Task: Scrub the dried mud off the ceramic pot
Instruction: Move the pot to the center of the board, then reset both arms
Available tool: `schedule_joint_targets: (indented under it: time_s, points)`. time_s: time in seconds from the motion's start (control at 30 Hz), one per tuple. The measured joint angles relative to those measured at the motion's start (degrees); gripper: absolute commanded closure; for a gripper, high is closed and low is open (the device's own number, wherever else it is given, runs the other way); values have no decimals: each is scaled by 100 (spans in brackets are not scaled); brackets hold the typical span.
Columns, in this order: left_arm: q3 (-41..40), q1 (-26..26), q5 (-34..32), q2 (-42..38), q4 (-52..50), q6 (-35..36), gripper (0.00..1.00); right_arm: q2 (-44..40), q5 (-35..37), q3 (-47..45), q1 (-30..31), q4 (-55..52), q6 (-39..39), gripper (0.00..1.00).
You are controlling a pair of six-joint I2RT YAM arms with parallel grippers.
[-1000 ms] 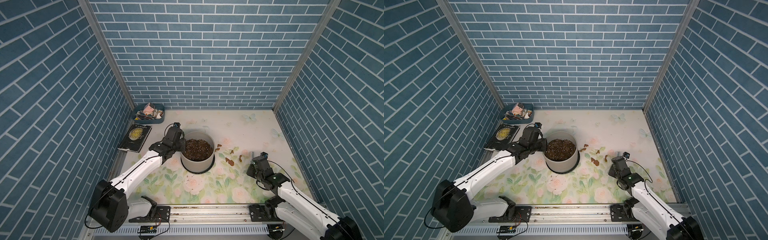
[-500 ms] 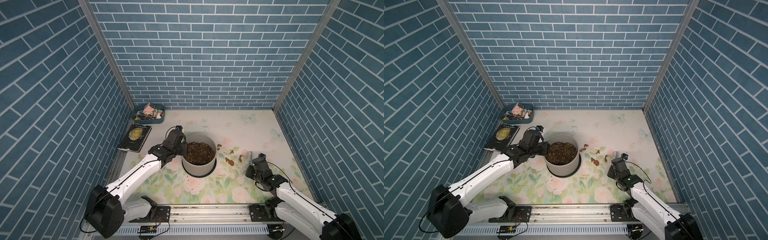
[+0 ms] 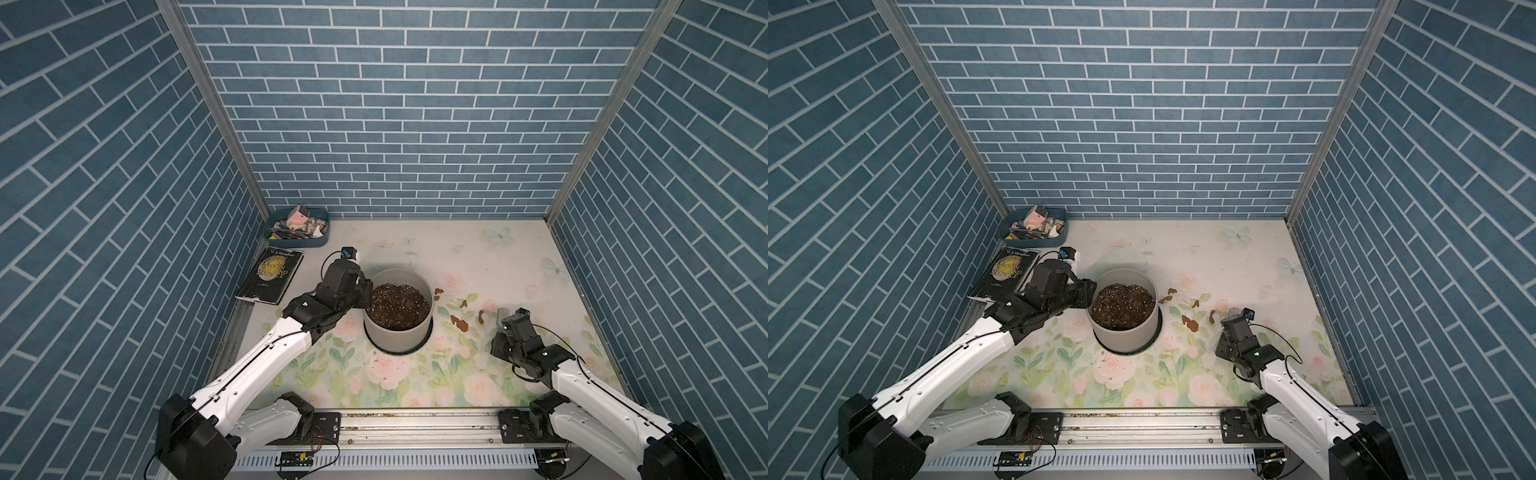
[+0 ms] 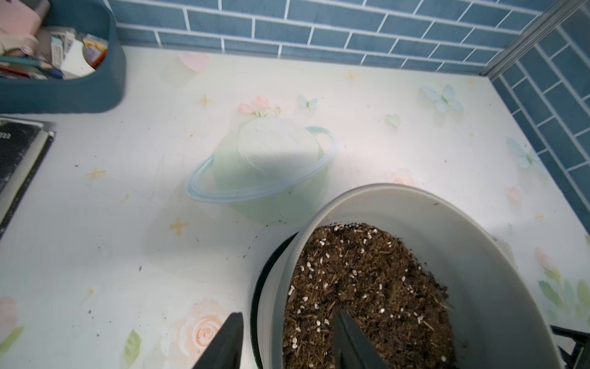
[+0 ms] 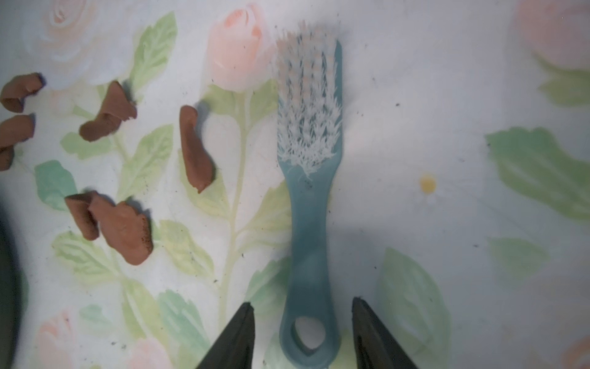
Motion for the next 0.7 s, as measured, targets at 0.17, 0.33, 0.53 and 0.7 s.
schedule_joint_targets:
  time_s: [0.17,0.33,0.53,0.7]
  points:
    - [216,0,-507,-461,310,-66,29,-63,420,1003,118,-175,-216,38]
    - [258,0,-1637,-791,767,-42,7,-328,1099,1434,144,37,-542,10]
    - [-789,61,-3495,-1064,2564,535,0,-304,1589,1410,142,903,-1497,2]
    - [-1593,614,-4116,-474,3766,946,0,632,2400,1314,0,1832,-2052,0]
